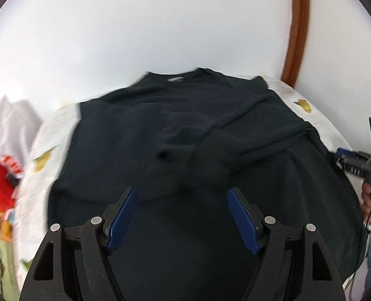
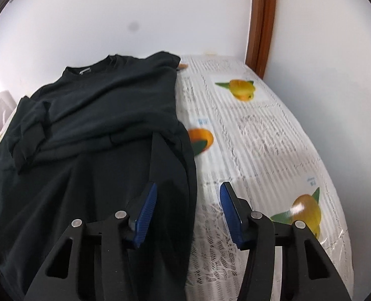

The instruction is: Fold small clothes

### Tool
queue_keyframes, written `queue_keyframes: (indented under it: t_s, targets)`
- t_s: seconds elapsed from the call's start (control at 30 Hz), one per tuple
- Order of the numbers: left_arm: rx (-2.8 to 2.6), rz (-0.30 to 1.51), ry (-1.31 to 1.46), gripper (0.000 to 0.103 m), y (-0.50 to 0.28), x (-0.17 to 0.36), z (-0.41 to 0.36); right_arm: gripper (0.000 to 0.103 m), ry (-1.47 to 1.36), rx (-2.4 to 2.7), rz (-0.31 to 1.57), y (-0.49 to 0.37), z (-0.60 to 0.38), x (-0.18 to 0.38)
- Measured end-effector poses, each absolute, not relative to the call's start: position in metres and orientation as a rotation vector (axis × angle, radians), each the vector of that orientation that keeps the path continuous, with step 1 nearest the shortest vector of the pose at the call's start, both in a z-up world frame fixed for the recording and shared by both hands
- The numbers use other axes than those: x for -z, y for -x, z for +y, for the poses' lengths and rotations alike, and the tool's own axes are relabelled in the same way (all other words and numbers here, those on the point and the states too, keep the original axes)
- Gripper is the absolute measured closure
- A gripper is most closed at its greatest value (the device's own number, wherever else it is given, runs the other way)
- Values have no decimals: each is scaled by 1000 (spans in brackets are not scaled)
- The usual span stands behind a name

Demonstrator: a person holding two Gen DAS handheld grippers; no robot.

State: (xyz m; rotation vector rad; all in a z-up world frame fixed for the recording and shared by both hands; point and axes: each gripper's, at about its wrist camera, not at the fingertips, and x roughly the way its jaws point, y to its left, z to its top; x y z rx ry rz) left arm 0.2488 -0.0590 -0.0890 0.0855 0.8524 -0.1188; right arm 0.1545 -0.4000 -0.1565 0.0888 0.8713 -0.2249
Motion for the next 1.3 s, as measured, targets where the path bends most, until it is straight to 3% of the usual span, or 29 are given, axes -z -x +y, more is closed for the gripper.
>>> queue_keyframes:
  t_s: [0.33,0.5,0.6,0.67,0.7,0.93,1.1,1.3]
  targets:
    - [108,862,-320,33,-295,135,-130,52,-97,197,832,-150,-402,172]
    - [59,857,-365,44,-312,148,-133,51,-133,172,835,-150,-407,174]
    - [65,848,-337,58,-315,150,-129,50,-158,158,834,-149,-410,175]
    - [63,848,-341,84,-315,146,-127,50,-142,166,837,-150,-407,175]
    - [64,849,-319,87,-314,142,-123,50,-134,169,838,-150,-406,175]
    - [45,808,-100,90,-305,99,-56,50,-62,199,845,-149,-400,170]
    - [9,759,21,90,-304,72,10,50,-12,205,796,-157,-382,132]
    - [-49,802,184,91,-312,83,86,49,51,142,740,-195,-344,98]
